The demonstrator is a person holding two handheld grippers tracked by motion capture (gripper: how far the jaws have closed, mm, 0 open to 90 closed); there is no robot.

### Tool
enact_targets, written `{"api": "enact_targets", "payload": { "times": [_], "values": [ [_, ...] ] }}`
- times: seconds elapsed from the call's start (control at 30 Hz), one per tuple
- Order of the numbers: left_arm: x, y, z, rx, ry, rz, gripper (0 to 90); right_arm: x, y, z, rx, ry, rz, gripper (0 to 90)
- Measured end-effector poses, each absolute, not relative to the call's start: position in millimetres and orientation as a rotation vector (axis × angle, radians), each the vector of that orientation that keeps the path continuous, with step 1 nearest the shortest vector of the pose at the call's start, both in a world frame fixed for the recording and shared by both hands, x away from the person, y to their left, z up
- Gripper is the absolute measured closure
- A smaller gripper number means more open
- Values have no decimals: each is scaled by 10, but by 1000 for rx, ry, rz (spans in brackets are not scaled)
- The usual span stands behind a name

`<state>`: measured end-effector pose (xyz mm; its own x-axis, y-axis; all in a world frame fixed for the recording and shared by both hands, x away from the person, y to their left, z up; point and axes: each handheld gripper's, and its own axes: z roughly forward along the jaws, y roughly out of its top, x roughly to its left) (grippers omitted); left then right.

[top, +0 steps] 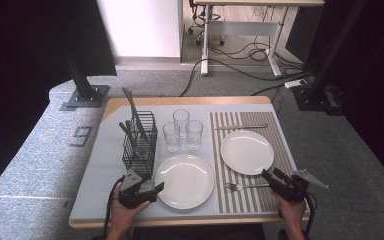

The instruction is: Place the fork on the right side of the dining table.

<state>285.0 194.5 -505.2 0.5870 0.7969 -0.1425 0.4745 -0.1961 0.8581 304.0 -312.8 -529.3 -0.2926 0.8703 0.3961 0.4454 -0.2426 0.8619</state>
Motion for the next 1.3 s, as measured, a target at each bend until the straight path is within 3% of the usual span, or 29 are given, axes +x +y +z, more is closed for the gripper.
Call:
{"api": "enact_targets", "payload": {
  "times": [1.3],
  "values": [
    [2849,1965,-5043,1840,1041,422,316,3255,-2647,-5127,1360,1801,1584,282]
  ]
}}
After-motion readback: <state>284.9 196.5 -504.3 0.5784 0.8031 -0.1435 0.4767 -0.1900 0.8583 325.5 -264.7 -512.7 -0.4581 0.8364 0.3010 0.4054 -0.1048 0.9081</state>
